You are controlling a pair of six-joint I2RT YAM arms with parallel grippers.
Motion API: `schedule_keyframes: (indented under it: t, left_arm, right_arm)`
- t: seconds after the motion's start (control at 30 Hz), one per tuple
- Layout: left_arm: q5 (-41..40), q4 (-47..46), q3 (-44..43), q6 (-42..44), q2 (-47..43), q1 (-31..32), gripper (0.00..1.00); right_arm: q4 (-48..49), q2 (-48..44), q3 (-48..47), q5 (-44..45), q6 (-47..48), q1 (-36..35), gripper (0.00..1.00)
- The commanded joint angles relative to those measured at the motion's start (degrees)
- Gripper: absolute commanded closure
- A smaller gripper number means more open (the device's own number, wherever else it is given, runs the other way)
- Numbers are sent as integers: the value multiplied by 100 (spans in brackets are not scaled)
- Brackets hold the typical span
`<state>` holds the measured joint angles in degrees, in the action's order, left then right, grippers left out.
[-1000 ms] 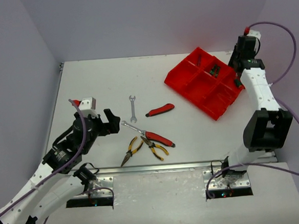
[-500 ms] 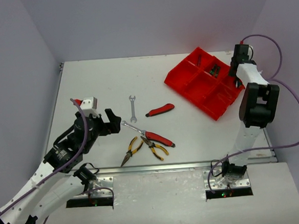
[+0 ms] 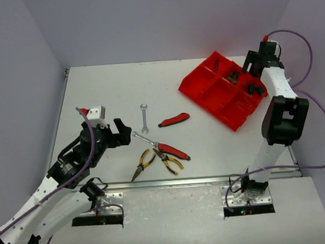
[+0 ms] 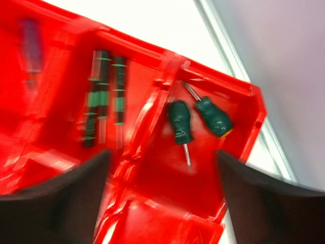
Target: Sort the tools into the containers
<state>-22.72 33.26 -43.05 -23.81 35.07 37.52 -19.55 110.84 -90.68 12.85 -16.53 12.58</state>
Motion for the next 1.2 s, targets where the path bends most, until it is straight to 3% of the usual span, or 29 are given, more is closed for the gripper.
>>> schedule_keyframes:
  t: [0.0,0.13,0.23,0.4,0.53,0.63,0.73,0.8,0.9,1.03,1.17]
  left_arm:
    - [-72,-182,-11,37,2,-28,0]
    - [-187,-131,-18,-5,23,-34,0]
    - [-224,-120,-20,-33,20,-25,0]
    - [-205,-126,-19,-44,50,-26,0]
    - [-291,-82,-28,-80,76,-34,0]
    - [-303,-76,-28,-82,99,-31,0]
    - [-292,-91,-31,-80,162,-32,0]
    - [-275,-81,-39,-71,205,-34,0]
    - [-161,-70,-59,-35,241,-25,0]
    - [-110,-135,-37,8,220,-25,0]
    - [-206,-83,-55,-23,241,-34,0]
  right_arm:
    - [-26,-1182,361,-1007,-117,-751,4]
    - [69,-1719,1059,-1848,1010,-2135,1]
    - [-265,-1675,1277,-3032,2394,-2811,1]
    - [-1102,-713,723,-2276,3573,-4042,1]
    - [-1118,-120,265,-1914,3255,-4336,1]
    - [-1335,249,-314,-1494,2218,-4416,1]
    - [-1109,214,-233,-1766,2060,-4491,1]
    - [-886,174,122,-1932,2750,-4519,1]
    - [-1511,551,-110,-2240,4301,-4515,1]
    - [-2324,1177,-684,-2650,4913,-4510,2]
    - [-2177,1298,-533,-2841,4970,-4510,4]
